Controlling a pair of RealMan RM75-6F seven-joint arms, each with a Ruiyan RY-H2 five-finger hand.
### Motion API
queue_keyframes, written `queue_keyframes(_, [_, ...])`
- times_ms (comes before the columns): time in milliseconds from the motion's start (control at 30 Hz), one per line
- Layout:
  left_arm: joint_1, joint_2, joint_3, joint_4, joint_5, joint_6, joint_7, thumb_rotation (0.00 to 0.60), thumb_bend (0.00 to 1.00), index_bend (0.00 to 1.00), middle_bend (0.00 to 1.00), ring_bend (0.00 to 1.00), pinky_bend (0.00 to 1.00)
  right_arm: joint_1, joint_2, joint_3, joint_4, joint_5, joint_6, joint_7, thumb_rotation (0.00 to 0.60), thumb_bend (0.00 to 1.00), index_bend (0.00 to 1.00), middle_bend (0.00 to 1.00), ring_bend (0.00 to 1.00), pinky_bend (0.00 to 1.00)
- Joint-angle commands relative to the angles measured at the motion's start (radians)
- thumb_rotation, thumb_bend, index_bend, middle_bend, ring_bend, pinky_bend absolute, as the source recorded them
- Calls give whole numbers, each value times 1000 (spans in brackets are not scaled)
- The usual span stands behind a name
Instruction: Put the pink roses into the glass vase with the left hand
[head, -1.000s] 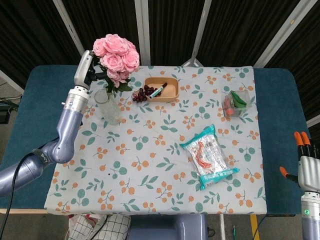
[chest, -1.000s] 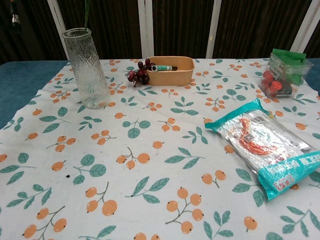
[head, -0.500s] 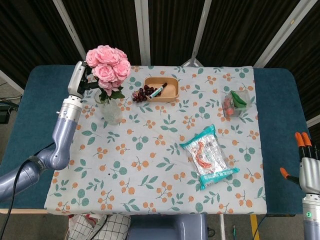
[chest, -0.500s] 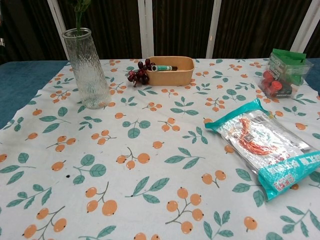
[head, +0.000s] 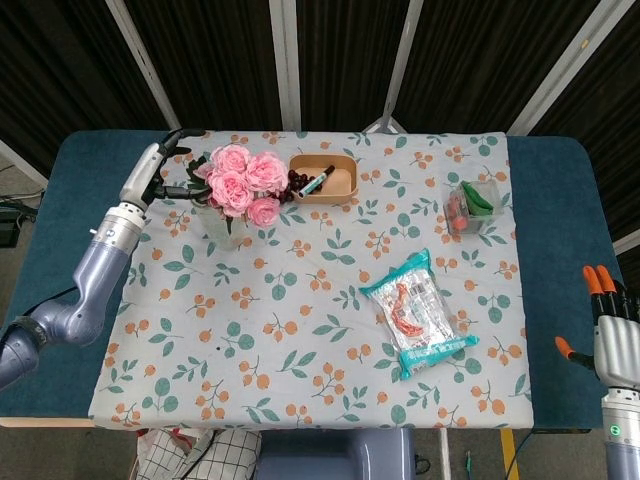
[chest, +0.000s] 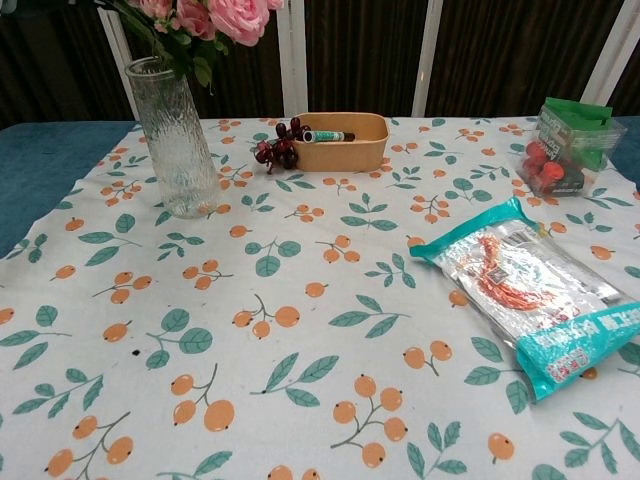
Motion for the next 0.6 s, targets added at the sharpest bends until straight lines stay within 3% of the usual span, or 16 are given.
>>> queue_keyframes(33, [10, 35, 16, -36, 10, 9, 38, 600, 154, 198, 97, 9, 151, 0, 2, -2, -2, -5, 1, 4, 600, 211, 0, 0, 0, 11])
queue_keyframes(233, [58, 126, 48, -117, 12, 61, 139, 600, 153, 203, 107, 9, 162, -3, 7, -5, -7, -14, 5, 17, 600, 211, 0, 0, 1, 11])
queue_keyframes(333, [118, 168, 60, -174, 0, 146, 178, 600, 153, 209, 117, 12, 169, -6, 11, -7, -12, -21, 11, 26, 600, 211, 0, 0, 1, 12])
queue_keyframes(600, [279, 243, 156, -274, -98, 397, 482, 600, 177, 226, 144, 18, 170, -9, 18, -16, -24, -49, 22, 39, 600, 211, 0, 0, 0, 11])
